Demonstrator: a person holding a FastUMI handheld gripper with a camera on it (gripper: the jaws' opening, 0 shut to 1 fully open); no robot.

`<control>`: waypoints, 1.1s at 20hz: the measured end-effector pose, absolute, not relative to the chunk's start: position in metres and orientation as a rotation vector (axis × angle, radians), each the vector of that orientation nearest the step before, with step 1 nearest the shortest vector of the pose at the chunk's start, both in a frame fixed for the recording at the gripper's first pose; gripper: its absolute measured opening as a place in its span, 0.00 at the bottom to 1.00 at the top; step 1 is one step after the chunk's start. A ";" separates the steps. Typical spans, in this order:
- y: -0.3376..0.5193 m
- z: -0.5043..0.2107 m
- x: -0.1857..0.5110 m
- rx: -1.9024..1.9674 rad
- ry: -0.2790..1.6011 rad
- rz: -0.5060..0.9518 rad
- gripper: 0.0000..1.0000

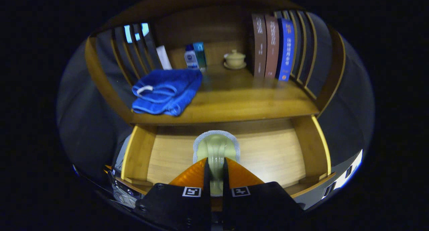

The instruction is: Pull open the drawer, take out the items inside it, and place them on the countertop above the cabinet.

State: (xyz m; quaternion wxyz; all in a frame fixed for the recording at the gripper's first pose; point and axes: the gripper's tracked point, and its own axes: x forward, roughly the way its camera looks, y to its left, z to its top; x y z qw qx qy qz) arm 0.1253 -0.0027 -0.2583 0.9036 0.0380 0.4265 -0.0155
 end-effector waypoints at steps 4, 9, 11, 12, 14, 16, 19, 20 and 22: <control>-0.004 -0.226 0.178 0.074 0.749 -0.035 0.18; -0.008 -0.241 0.251 0.079 0.764 -0.044 0.18; -0.011 -0.256 0.277 0.078 0.792 -0.048 0.18; -0.010 -0.265 0.286 0.085 0.807 -0.047 0.18; -0.016 -0.279 0.301 0.080 0.834 -0.065 0.18; -0.019 -0.287 0.310 0.068 0.839 -0.073 0.18; -0.023 -0.284 0.316 0.040 0.830 -0.084 0.18; -0.021 -0.286 0.317 0.040 0.836 -0.082 0.18; -0.020 -0.292 0.319 0.050 0.851 -0.082 0.26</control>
